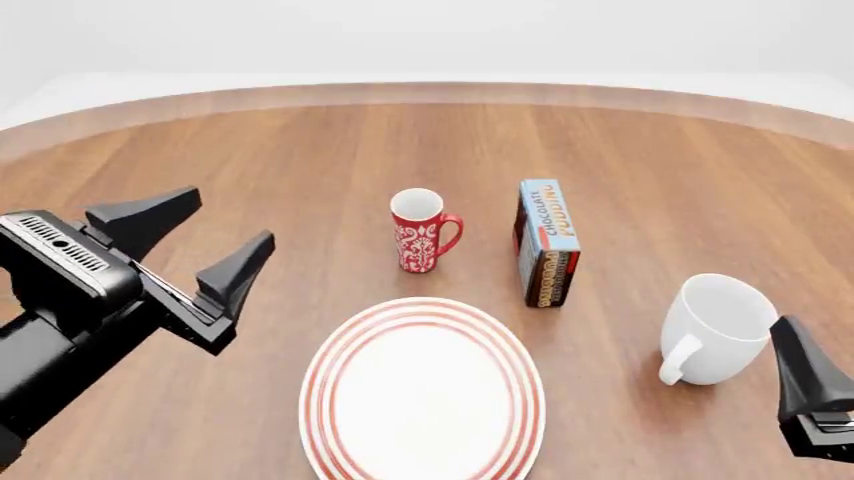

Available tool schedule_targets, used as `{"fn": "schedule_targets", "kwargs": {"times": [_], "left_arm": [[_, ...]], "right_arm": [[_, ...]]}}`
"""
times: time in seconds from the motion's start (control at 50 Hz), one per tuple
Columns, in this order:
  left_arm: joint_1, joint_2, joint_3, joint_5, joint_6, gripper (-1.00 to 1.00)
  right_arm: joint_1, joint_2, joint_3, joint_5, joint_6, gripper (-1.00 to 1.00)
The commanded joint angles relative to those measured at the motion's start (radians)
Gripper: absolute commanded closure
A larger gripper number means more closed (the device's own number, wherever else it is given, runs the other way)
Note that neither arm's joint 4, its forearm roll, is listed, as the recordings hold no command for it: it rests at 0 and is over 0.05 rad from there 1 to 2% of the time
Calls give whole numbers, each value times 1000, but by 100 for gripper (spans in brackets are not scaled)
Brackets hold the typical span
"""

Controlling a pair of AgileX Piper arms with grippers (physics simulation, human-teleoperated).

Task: Pick up the white mug and put it on the plate, and put the chocolate pudding to the right of the plate.

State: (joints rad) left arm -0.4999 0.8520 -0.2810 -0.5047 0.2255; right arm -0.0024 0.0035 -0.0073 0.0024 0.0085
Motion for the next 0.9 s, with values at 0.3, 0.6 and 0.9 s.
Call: {"fn": "schedule_targets", "kwargs": {"times": [0.3,0.6,0.9], "left_arm": [[-125,207,-83,-75,8,-100],[-172,287,-139,-85,4,-100],[-235,377,-195,-100,6,-100]], "right_arm": [[-1,1,0,-1,0,-100],[2,5,1,-5,-2,-100],[3,5,1,-5,-1,-100]]}}
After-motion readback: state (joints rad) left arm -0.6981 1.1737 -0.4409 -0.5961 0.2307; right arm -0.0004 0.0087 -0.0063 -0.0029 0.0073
